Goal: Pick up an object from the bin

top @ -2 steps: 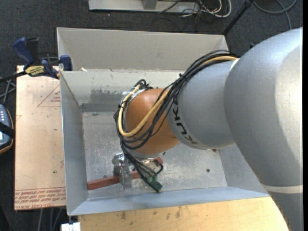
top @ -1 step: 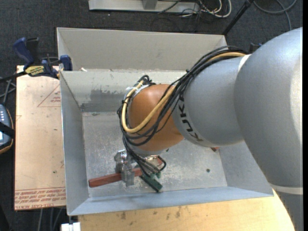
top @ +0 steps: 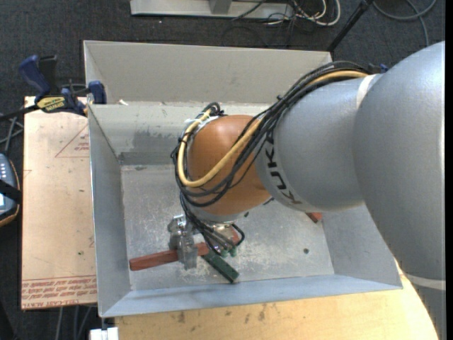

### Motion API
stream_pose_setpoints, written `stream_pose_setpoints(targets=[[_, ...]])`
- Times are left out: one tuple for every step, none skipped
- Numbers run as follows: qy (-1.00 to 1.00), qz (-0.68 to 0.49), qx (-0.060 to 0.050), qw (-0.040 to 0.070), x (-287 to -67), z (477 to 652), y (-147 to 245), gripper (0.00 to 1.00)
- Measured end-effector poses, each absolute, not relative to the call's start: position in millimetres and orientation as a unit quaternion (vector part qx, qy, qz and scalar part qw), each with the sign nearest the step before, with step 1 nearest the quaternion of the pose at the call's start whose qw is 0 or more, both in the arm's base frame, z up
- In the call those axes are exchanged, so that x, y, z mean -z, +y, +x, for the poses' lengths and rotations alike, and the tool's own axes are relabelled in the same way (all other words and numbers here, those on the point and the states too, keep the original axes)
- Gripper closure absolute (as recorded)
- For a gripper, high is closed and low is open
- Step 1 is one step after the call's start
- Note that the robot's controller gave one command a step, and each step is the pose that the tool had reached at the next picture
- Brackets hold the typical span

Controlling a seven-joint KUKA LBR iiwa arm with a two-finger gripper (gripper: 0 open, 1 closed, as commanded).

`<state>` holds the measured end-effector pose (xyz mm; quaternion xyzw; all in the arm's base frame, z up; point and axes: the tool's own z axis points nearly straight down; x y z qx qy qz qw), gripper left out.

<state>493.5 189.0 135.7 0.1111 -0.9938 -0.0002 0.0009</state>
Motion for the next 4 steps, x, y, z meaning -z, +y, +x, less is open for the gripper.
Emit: stream_pose_setpoints(targets=[[-0.994,0.107,0.001,0.0,-163.1,490.9,188.5,1.0],[-0.994,0.105,0.001,-0.001,-167.4,493.8,190.1,1.0],[-0.995,0.104,0.001,0.0,-170.3,496.3,192.0,1.0],[-0.995,0.102,0.0,0.0,-196.6,500.5,195.9,1.0]])
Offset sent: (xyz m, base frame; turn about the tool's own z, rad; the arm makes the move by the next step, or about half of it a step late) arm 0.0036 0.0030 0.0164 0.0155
